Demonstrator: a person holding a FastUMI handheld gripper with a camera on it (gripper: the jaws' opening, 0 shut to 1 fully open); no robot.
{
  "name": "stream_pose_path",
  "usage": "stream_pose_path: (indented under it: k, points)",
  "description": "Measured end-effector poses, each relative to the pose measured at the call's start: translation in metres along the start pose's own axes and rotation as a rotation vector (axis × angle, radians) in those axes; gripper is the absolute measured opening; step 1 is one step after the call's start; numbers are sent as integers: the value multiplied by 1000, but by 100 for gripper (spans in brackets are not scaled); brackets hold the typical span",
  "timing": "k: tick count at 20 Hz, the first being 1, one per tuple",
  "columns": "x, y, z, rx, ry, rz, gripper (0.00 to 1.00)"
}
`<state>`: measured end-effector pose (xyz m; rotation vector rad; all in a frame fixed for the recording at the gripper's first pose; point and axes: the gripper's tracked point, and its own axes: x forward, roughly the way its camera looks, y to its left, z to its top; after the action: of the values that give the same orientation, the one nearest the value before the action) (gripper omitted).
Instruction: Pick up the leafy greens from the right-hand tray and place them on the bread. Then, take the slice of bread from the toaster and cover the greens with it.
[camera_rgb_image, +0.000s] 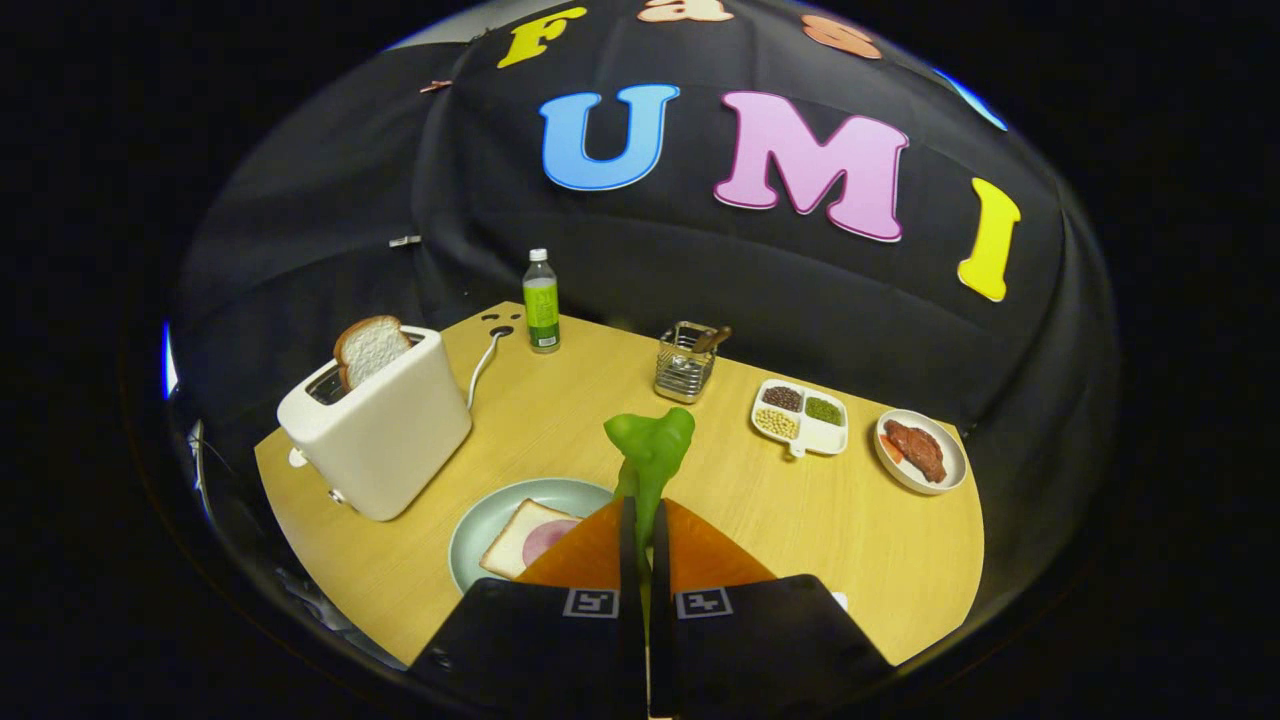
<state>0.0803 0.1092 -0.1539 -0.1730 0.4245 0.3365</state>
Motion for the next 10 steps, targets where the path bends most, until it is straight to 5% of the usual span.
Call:
stream_pose_path:
  k: [10]
  points:
    - [51,69,-37,-228,58,72,9]
